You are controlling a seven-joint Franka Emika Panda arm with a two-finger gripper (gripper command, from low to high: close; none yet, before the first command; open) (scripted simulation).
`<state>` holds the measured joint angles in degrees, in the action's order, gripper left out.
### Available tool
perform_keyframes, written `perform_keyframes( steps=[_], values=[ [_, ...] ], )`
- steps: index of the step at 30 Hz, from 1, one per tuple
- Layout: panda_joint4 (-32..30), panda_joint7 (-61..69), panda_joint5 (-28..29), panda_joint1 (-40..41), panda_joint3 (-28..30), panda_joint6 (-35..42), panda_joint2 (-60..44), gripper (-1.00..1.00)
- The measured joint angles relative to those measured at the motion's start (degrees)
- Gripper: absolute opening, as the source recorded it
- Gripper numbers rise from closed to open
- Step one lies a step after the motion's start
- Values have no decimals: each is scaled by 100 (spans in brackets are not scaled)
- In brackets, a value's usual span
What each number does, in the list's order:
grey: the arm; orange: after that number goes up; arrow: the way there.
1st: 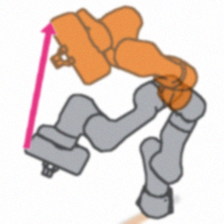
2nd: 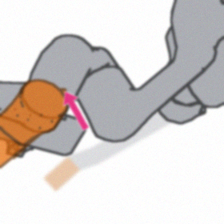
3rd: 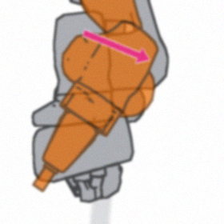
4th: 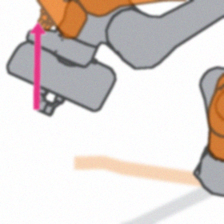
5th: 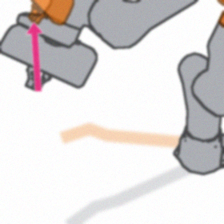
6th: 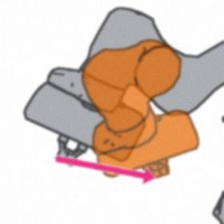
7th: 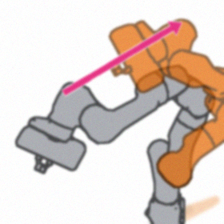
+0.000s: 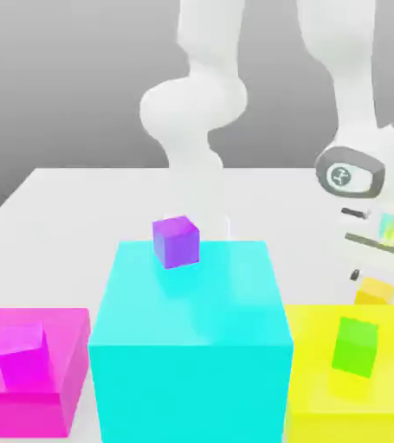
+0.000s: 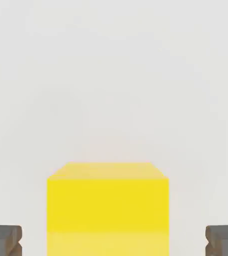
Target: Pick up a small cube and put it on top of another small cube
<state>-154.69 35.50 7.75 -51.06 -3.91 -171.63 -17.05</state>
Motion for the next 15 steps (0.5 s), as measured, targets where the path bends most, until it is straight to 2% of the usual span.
perform_keyframes(
  steps=[7, 13, 15],
  values=[
    [-1, -1, 4, 1, -1, 16, 4, -100],
    [-199, 390, -526, 174, -293, 921, 1115, -100],
    [-10, 239, -636, 466, -120, 1364, 1375, -100]
  ],
)
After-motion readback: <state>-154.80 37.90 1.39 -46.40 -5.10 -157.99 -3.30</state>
